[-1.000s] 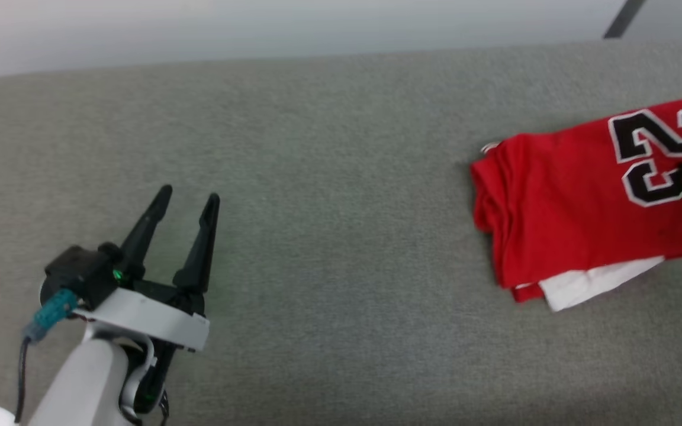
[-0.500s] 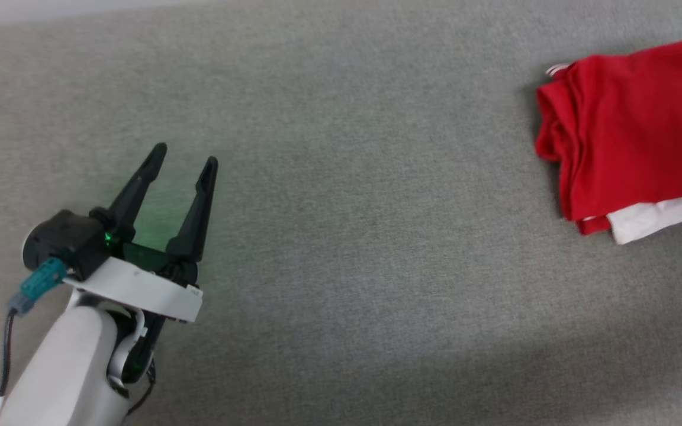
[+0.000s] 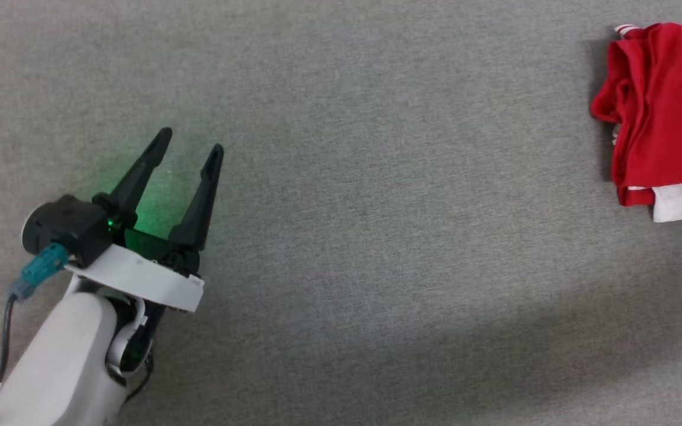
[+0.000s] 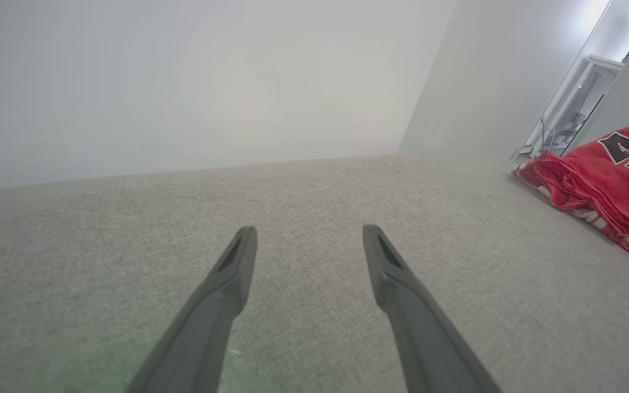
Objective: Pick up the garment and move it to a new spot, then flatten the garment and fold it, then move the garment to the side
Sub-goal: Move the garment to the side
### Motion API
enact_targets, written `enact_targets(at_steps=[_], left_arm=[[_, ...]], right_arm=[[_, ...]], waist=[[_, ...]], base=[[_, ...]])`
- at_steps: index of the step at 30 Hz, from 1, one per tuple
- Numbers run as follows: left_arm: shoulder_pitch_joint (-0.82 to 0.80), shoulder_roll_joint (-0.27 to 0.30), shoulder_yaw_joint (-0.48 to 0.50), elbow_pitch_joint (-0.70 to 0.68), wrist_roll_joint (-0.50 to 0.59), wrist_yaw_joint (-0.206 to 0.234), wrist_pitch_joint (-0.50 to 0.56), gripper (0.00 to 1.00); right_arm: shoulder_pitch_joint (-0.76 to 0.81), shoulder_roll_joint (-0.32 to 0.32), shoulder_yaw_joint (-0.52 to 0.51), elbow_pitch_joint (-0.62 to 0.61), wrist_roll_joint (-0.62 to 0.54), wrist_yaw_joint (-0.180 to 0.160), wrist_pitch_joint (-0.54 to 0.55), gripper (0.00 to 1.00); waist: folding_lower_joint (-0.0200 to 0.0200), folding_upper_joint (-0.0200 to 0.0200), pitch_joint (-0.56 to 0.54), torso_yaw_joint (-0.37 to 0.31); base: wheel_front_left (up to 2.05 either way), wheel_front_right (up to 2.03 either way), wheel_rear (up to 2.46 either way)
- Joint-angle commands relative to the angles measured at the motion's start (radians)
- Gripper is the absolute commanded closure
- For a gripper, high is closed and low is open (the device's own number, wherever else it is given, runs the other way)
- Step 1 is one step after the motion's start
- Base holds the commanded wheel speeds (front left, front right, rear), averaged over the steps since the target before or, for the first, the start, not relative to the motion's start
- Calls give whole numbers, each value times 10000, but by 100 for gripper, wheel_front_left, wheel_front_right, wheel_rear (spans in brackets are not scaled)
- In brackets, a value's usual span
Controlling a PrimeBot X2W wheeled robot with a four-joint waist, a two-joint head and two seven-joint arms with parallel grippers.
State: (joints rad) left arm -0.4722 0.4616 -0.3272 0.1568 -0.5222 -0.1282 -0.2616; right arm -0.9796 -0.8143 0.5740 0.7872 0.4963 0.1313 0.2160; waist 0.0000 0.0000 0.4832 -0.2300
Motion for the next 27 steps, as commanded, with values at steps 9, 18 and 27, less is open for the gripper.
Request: enact_targets(at_steps=[9, 18, 27], left_arm=[[-278, 45, -163, 54, -129, -36, -32, 0], [-335, 16, -294, 131, -228, -30, -32, 0], [-286, 61, -306, 195, -355, -30, -32, 0]], right_arm=[[-580, 121, 60, 1289, -1048, -11, -1125, 100], [-1228, 268, -156, 2777, -1973, -12, -1880, 100], [-1714, 267, -603, 4100, -3057, -12, -2583, 100]], waist=[[0, 0, 306, 367], [0, 0, 443, 663], [0, 0, 447, 848]], base=[[0, 0, 0], [0, 0, 0], [0, 0, 0]])
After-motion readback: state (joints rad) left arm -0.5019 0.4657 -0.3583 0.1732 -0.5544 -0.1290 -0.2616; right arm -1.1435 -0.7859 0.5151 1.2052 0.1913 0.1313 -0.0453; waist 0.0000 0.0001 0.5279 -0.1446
